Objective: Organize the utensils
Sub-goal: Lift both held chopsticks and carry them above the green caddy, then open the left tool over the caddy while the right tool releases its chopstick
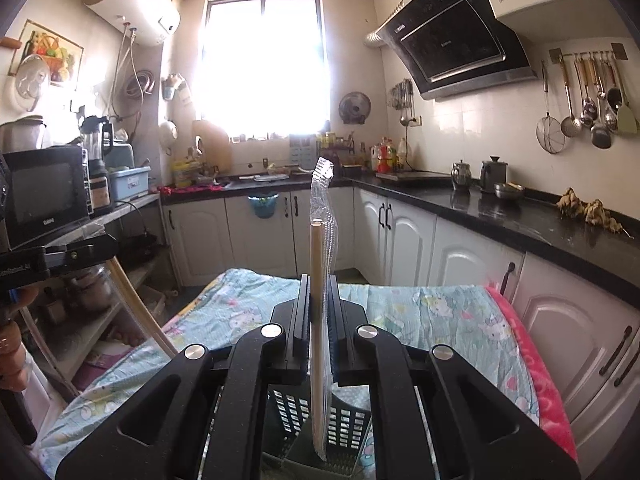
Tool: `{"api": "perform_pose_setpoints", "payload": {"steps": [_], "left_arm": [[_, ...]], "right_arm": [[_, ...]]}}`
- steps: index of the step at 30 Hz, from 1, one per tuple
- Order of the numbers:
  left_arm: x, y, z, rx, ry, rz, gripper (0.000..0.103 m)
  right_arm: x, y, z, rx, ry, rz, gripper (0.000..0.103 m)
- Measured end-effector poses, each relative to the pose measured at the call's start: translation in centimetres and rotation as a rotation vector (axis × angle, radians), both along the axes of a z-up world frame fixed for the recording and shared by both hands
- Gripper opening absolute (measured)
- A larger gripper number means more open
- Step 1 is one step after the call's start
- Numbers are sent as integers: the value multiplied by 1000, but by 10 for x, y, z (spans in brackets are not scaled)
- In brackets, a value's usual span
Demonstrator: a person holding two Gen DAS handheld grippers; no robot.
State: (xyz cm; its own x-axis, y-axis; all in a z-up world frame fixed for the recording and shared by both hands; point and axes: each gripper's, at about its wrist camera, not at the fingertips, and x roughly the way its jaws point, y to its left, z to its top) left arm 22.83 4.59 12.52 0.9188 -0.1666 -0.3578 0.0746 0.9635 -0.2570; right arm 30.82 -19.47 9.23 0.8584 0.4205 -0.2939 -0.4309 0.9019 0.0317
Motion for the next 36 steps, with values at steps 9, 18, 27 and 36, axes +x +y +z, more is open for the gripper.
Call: {"api": "perform_pose_setpoints", "payload": {"steps": [9,18,27,36], "left_arm": [[4,-7,-24,-9,29,-27,2],[-4,-1,-38,-36,57,-27,51],[-36,11,-28,-55,6,11,87],[-67,17,-29,-59,-8,38,92]], "right_arm": [[9,0,-24,2,61,-32,16],[-1,-15,-37,17,107,-54,55],[-29,-23,-33,-12,95,-33,74],[-62,-30,-29,-26,93,-9,81]]}}
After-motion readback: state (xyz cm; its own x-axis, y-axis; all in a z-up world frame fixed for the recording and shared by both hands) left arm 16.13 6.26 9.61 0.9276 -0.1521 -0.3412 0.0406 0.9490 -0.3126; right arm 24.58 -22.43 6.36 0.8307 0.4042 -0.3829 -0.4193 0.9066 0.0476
